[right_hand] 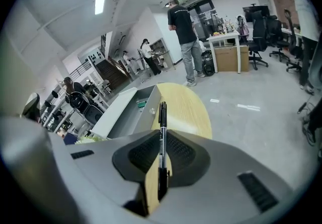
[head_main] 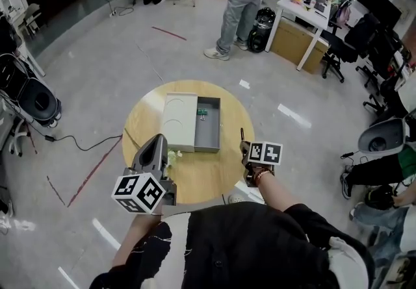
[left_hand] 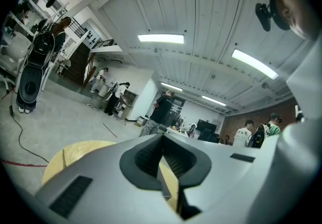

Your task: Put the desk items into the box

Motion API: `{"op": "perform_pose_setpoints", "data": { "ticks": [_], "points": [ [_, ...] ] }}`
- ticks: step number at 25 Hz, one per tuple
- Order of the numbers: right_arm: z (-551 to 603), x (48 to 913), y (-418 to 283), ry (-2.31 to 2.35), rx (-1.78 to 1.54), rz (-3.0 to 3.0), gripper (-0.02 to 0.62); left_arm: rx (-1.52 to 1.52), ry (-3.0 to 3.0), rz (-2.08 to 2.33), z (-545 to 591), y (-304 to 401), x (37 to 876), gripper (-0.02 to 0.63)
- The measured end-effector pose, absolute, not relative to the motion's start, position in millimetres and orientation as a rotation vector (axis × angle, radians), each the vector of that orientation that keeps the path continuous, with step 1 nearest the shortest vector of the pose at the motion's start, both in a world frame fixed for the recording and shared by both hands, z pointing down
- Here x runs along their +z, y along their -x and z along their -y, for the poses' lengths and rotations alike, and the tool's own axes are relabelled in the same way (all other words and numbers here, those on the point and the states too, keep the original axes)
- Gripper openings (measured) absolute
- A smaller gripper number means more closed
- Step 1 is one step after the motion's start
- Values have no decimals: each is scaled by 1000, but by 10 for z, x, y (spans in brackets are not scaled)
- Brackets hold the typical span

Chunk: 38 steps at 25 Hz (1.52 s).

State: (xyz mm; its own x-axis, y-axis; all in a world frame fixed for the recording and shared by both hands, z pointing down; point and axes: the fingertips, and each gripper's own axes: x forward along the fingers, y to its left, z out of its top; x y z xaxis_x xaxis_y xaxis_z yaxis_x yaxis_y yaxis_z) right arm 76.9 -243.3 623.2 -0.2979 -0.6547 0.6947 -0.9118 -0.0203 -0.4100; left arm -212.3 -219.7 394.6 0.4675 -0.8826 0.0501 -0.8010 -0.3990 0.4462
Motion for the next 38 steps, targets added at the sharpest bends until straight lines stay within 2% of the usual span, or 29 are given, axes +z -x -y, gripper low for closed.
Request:
{"op": "perform_pose_setpoints", "data": {
  "ticks": [38],
  "points": [
    [2822, 4544, 200, -1516, 1156, 2558, 44, -293, -2310, 1400, 2244, 2124, 3954, 11]
  ]
}}
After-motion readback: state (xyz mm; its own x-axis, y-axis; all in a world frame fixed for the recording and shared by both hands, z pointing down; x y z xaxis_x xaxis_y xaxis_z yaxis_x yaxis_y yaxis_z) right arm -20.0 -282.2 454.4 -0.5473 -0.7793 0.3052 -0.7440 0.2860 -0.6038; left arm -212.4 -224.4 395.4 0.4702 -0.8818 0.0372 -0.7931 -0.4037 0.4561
